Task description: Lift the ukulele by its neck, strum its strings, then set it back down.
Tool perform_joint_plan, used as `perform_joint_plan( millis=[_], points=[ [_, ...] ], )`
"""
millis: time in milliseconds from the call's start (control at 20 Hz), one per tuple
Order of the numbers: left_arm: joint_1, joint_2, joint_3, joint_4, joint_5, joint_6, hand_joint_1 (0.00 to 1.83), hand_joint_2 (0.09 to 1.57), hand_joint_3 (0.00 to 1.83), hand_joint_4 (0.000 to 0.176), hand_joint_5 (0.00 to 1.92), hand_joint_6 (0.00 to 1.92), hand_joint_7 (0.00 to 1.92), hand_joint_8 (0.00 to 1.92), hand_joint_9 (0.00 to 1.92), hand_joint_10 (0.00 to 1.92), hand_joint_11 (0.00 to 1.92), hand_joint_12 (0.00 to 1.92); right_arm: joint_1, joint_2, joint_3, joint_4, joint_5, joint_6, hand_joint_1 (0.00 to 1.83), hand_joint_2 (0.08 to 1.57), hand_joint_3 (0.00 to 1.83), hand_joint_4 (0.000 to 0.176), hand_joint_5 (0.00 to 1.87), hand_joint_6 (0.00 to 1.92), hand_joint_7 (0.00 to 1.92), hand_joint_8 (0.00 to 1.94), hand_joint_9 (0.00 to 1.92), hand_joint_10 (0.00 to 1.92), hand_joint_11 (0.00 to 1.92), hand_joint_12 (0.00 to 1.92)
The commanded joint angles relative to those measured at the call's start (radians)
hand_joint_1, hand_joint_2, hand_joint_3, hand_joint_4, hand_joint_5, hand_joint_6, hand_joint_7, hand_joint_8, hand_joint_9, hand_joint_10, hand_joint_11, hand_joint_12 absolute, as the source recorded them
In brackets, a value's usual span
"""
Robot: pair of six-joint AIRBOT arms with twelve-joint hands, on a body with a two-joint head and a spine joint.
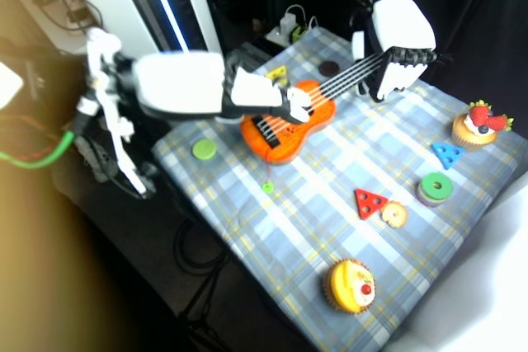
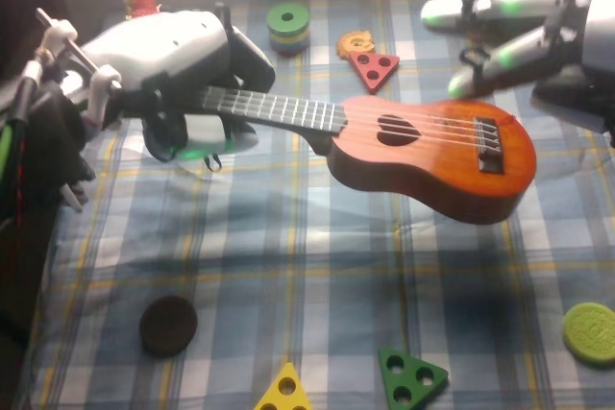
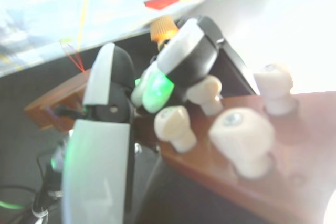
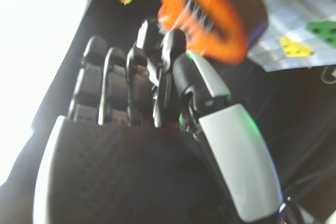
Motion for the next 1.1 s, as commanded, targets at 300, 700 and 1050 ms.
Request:
perform_joint_plan(
  millis=[300,700,1050],
  points=[
    [0.011,-0.02,0.022,-0.043,-0.097,0.011,1.12,1.29,0.01,0.0,0.86,1.92,1.24,1.92,1.39,1.92,1.55,1.92,0.022,0.053,-0.01,0.244,0.064,-0.194,0.57,1.18,0.0,0.0,0.2,0.0,0.05,0.01,0.0,0.0,0.01,0.03],
    [0.017,-0.085,0.082,-0.184,-0.069,0.114,1.13,1.17,0.0,0.0,0.87,1.24,1.24,1.92,1.42,1.92,1.51,1.92,0.011,0.055,-0.006,0.269,0.064,-0.195,0.55,1.14,0.0,0.0,0.28,0.0,0.14,0.0,0.06,0.01,0.0,0.3],
    [0.046,-0.071,0.042,-0.174,-0.094,0.11,1.18,1.23,0.01,0.0,0.73,1.23,0.77,1.62,0.68,1.85,0.73,1.92,0.007,0.062,-0.009,0.282,0.074,-0.195,0.74,1.3,0.05,0.0,0.37,0.01,0.22,0.01,0.13,0.02,0.0,0.38]
  ],
)
